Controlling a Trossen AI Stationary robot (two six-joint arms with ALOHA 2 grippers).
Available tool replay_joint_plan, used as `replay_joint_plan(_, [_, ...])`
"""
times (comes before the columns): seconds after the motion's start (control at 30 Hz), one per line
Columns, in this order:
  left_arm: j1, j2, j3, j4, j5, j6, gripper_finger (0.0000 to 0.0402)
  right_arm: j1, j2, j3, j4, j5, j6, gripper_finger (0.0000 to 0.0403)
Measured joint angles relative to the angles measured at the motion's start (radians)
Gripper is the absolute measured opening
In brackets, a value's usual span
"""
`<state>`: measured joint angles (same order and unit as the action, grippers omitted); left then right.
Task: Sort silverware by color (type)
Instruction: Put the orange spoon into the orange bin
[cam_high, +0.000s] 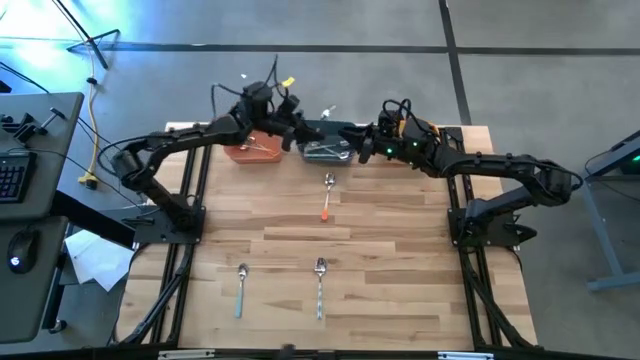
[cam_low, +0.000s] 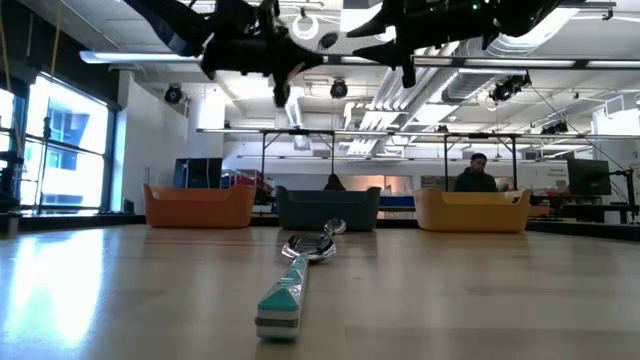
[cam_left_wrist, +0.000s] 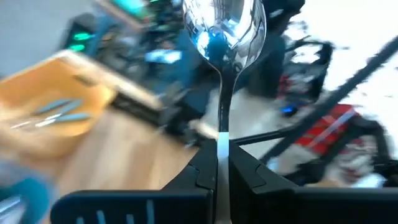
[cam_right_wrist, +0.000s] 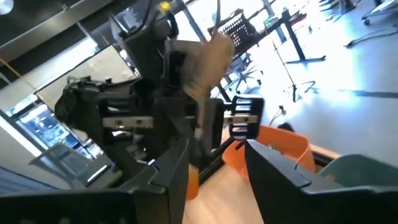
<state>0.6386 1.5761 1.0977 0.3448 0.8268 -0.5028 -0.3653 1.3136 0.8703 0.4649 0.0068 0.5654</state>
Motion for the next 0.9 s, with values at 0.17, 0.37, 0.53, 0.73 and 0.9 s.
replay_joint_plan(0.17, [0.102, -0.089, -0.005, -0.434, -0.181, 0.254, 0.0002, -0.023, -0.036, 0.000, -0.025, 0.000, -0.037, 0.0143])
replay_joint_plan(0.37, [0.223, -0.131, -0.005, -0.863, -0.524, 0.584, 0.0002, -0.047, -0.053, 0.001, -0.045, -0.006, -0.050, 0.0144])
replay_joint_plan(0.53, [0.320, -0.102, -0.005, -0.931, -0.573, 0.699, 0.0001, -0.059, -0.053, 0.001, -0.065, -0.007, -0.050, 0.0144])
replay_joint_plan(0.73, [0.373, 0.004, -0.005, -0.944, -0.566, 0.784, 0.0001, -0.071, -0.053, 0.001, -0.065, -0.009, -0.058, 0.0144])
replay_joint_plan(0.9, [0.391, 0.095, -0.006, -0.985, -0.554, 0.820, 0.0001, -0.076, -0.053, 0.001, -0.064, -0.010, -0.049, 0.0144])
